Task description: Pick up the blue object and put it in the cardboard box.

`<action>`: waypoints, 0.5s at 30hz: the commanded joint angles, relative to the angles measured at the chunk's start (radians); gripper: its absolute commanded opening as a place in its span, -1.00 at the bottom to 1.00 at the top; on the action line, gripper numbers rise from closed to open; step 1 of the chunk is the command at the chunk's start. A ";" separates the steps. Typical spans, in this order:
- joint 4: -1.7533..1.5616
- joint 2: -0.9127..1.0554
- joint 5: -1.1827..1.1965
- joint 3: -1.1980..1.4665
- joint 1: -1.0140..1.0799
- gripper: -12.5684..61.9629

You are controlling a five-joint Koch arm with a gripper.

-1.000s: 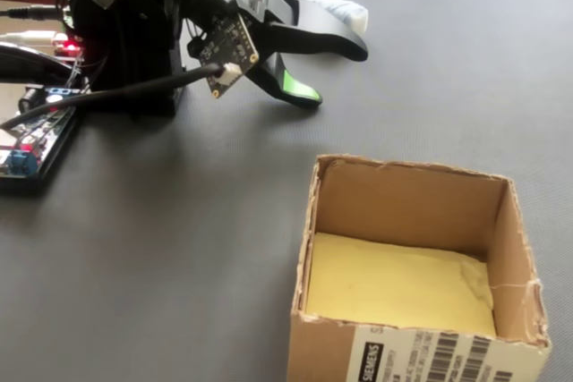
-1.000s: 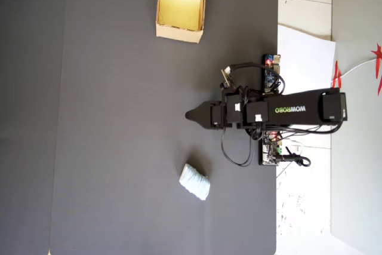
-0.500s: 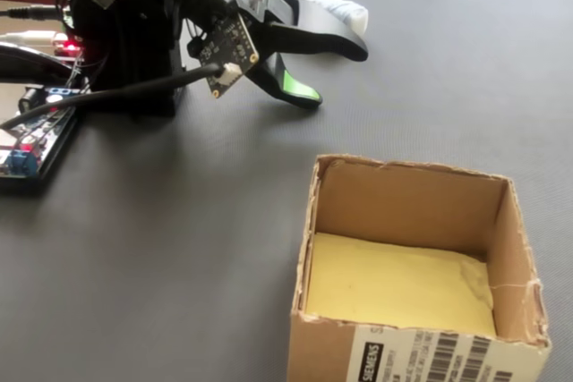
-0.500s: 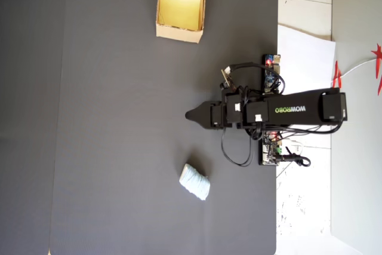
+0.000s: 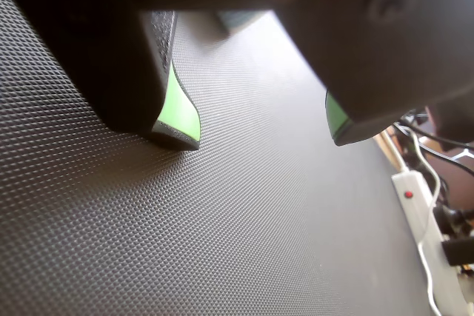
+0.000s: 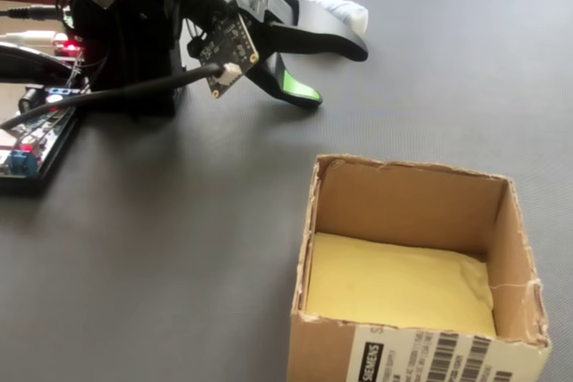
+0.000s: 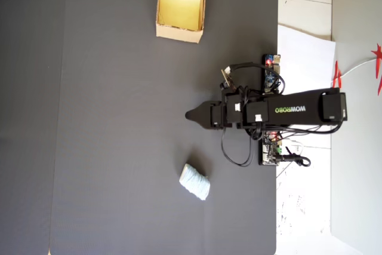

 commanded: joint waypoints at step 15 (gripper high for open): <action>0.114 0.086 0.077 0.034 -0.032 0.24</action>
